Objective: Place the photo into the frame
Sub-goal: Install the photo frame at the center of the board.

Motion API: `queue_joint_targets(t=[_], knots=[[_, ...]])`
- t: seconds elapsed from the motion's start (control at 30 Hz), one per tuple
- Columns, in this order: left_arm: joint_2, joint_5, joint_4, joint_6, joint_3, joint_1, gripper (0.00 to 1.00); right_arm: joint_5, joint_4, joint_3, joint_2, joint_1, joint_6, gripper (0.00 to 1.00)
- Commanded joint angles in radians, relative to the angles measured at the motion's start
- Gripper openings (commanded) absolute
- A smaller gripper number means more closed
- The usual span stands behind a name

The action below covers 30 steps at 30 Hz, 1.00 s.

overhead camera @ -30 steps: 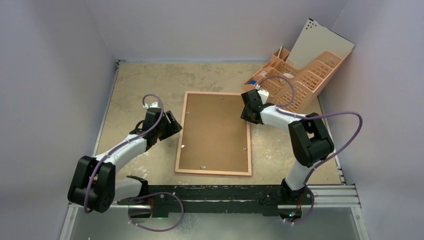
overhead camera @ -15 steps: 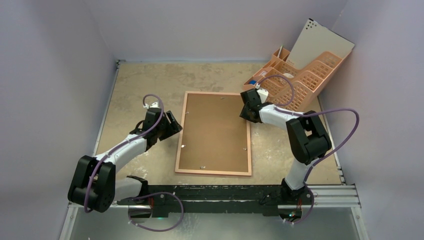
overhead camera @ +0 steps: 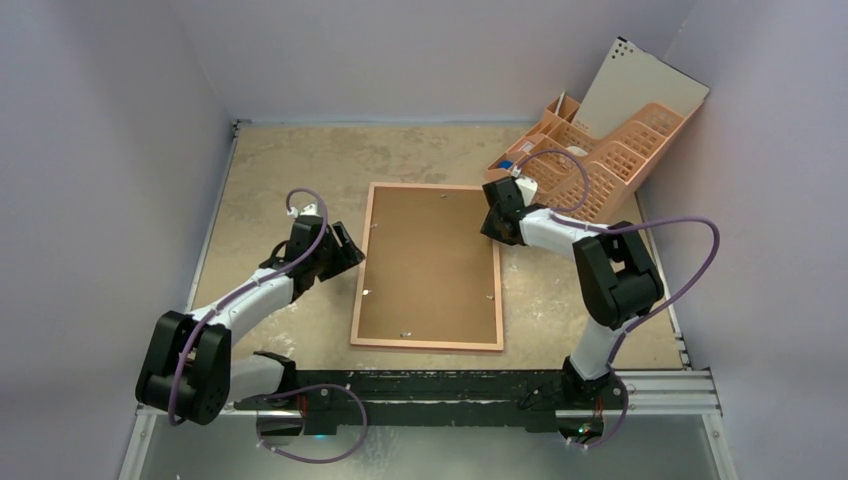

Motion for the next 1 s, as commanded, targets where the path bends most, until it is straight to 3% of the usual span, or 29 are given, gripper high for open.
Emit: queue_joint_targets(t=[0.0,0.13,0.27,0.47,0.67,0.97], knots=[[-0.011,0.003,0.014,0.011,0.008,0.002,0.60,-0.025,-0.010,-0.001,-0.034,-0.014,0.014,0.43],[-0.015,-0.003,0.008,0.010,0.015,0.002,0.60,-0.022,-0.025,0.022,-0.091,-0.015,0.005,0.56],[-0.019,-0.016,-0.002,-0.009,0.021,0.002,0.60,-0.040,-0.023,0.075,-0.121,-0.015,-0.040,0.61],[0.008,-0.011,-0.013,-0.040,0.028,0.008,0.59,-0.202,0.054,0.199,-0.036,-0.015,-0.065,0.60],[0.080,0.016,0.003,-0.039,0.061,0.017,0.57,-0.449,0.156,0.300,0.132,-0.015,0.023,0.54],[0.138,0.083,0.041,-0.031,0.040,0.020,0.42,-0.422,0.178,0.373,0.275,-0.013,0.230,0.52]])
